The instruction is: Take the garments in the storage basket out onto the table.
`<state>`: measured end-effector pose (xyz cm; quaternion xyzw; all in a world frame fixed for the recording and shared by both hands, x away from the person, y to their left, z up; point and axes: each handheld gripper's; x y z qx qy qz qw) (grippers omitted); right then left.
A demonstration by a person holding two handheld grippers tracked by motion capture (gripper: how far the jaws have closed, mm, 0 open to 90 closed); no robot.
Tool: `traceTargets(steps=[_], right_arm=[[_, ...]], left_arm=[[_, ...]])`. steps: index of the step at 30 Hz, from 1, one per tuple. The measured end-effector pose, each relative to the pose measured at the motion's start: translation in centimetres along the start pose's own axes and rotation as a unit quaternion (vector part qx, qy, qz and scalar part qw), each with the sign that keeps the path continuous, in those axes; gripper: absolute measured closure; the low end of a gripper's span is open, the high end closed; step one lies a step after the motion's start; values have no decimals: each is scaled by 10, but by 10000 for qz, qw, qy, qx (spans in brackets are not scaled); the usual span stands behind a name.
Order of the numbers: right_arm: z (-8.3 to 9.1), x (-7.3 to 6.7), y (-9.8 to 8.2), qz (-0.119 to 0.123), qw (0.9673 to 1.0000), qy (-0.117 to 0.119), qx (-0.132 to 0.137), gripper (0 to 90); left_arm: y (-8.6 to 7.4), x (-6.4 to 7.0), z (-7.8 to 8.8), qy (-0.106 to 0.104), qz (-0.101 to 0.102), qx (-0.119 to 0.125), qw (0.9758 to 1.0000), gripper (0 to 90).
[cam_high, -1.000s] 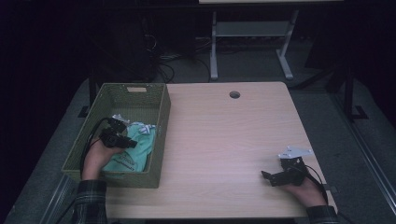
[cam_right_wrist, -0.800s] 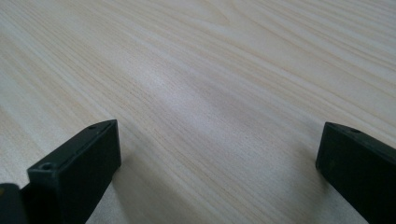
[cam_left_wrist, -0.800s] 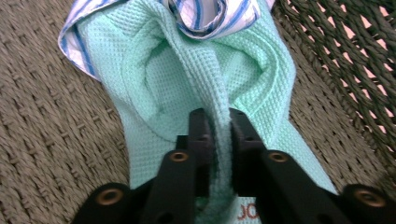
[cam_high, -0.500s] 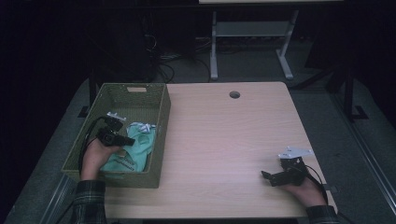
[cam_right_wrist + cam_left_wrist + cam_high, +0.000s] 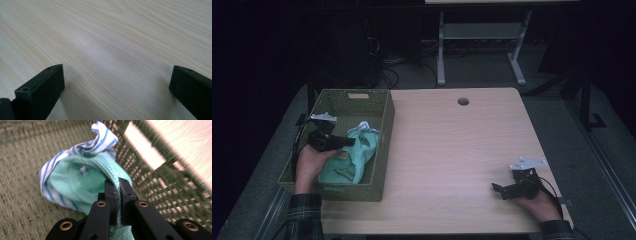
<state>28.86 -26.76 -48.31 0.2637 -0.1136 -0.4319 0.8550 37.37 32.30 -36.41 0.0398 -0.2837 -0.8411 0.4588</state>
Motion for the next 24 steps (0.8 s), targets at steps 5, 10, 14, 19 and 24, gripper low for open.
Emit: traceTargets(steps=[5, 10, 14, 19, 24], right_arm=[[0, 0, 0, -2, 10000, -3, 1, 0], [0, 0, 0, -5, 10000, -5, 2, 0], [0, 0, 0, -5, 10000, -6, 0, 0], [0, 0, 0, -4, 10000, -8, -2, 0], [0, 0, 0, -1, 10000, -6, 1, 0]], left_arm=[[2, 4, 7, -192, 4, 252, 9995, 862], [4, 7, 14, -336, -51, 450, 9984, 863], [6, 10, 19, -321, -71, 544, 9980, 863], [9, 11, 27, -245, -81, 597, 9979, 863], [14, 14, 39, -200, -133, 725, 9971, 863]])
Point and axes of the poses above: each handheld gripper's, and its own axes: z roughly backward along the jaws, y roughly out of its top, x roughly to its right, and after that the axes turned 11 degrees about -x, right-handed
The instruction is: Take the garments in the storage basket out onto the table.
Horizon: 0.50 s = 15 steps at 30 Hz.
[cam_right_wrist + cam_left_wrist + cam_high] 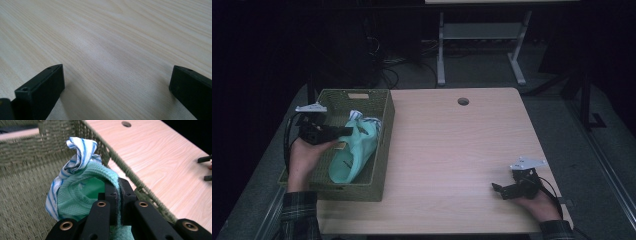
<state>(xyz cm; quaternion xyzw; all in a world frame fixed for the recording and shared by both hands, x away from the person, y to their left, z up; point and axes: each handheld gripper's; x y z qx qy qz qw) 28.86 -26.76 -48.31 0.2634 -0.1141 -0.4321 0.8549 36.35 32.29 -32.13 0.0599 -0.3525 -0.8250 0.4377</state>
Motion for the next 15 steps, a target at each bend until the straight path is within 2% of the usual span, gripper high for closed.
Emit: traceTargets(steps=[8, 15], right_arm=[[0, 0, 0, -3, 10000, -4, 4, 0], [0, 0, 0, -18, 10000, -13, 7, 0]], left_arm=[[18, 9, 21, 53, -187, 194, 9996, 863], [35, 20, 26, 26, -363, 278, 9990, 863]])
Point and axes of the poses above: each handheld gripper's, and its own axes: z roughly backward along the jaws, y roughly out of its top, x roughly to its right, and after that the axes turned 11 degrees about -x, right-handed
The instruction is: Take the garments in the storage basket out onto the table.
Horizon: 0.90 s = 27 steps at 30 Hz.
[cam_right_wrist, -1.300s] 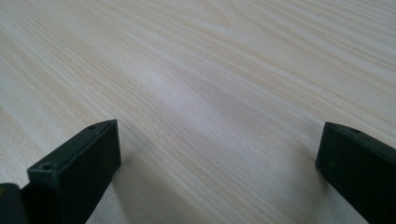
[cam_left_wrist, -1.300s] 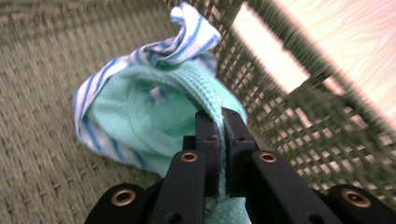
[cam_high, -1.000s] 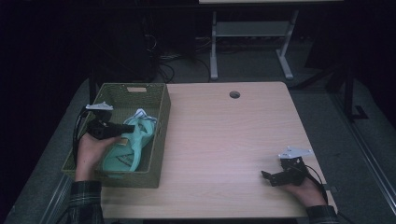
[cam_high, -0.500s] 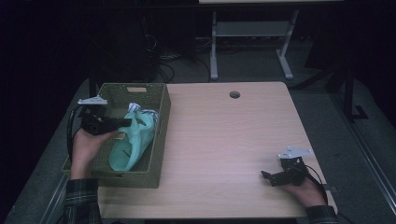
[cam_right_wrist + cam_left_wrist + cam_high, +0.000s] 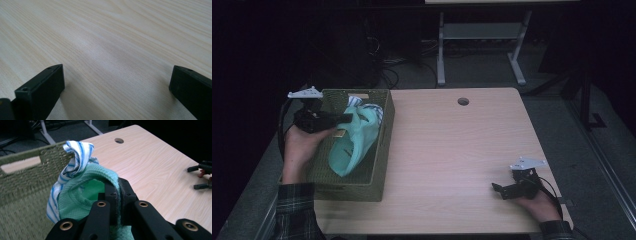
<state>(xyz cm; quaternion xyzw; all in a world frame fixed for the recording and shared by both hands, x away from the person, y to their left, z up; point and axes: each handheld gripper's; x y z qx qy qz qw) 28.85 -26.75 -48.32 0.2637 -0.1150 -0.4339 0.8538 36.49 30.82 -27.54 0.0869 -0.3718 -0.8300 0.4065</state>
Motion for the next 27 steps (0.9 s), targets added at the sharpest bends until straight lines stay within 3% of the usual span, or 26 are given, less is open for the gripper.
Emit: traceTargets(steps=[15, 22, 27], right_arm=[[0, 0, 0, -23, 10000, 7, -9, 0], [0, 0, 0, -22, 10000, 7, -9, 0], [0, 0, 0, -20, 10000, 7, -9, 0]], left_arm=[[36, 22, 4, -117, -369, 219, 9990, 864], [53, 36, 1, -305, -566, 333, 9974, 865], [64, 48, -10, -471, -708, 368, 9957, 865]])
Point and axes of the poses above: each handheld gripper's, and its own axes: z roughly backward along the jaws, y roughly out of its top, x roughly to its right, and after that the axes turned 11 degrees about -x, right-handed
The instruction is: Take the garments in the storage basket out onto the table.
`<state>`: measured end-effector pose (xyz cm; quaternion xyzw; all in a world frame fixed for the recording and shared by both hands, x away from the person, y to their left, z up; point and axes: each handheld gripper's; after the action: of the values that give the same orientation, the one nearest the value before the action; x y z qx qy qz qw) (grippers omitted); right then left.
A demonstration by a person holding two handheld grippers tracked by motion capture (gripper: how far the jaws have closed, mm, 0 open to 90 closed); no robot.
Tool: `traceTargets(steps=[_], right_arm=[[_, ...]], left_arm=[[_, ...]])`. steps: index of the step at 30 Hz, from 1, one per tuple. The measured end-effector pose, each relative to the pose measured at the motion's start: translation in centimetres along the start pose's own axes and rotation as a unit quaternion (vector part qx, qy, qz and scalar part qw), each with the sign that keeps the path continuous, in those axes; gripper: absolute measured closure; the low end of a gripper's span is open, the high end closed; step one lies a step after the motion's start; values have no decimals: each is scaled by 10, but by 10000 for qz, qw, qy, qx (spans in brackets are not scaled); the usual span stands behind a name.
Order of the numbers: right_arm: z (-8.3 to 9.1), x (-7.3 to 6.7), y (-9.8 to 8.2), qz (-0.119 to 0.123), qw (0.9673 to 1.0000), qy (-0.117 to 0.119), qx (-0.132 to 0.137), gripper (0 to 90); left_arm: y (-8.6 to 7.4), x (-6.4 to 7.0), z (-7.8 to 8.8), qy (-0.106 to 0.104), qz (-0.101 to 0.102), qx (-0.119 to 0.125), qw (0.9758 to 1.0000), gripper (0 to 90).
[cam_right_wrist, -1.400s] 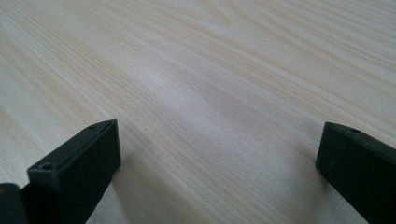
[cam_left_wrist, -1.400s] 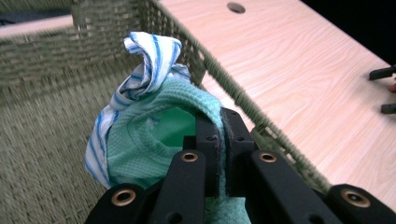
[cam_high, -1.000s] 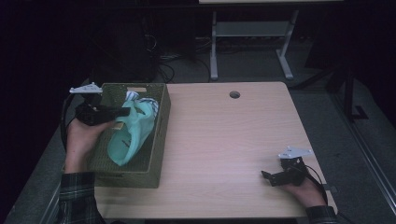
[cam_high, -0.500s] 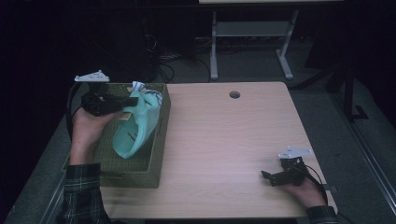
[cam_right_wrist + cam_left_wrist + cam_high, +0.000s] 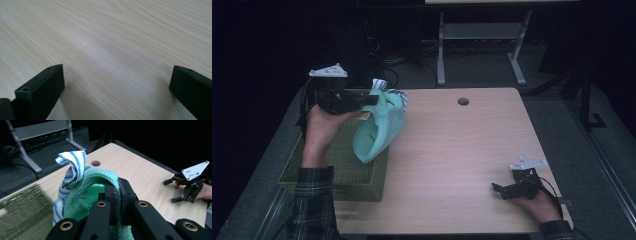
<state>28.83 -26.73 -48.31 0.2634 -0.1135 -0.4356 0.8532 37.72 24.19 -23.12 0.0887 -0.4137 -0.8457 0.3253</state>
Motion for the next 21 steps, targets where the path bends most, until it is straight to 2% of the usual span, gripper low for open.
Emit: traceTargets(steps=[5, 13, 21], right_arm=[[0, 0, 0, -2, 10000, 0, 0, 0], [0, 0, 0, -1, 10000, -1, -1, 0], [0, 0, 0, -6, 10000, 3, 2, 0]], left_arm=[[9, 8, -16, -157, -101, -23, 9998, 865], [21, 25, -40, -291, -318, -125, 9990, 865], [32, 43, -58, -493, -529, -172, 9972, 865]])
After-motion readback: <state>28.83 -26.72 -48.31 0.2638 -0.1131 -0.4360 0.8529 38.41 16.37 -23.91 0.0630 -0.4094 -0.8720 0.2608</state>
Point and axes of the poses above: each handheld gripper's, and its own axes: z roughly backward along the jaws, y roughly out of its top, x roughly to its right, and after that the axes turned 11 degrees about -x, right-handed
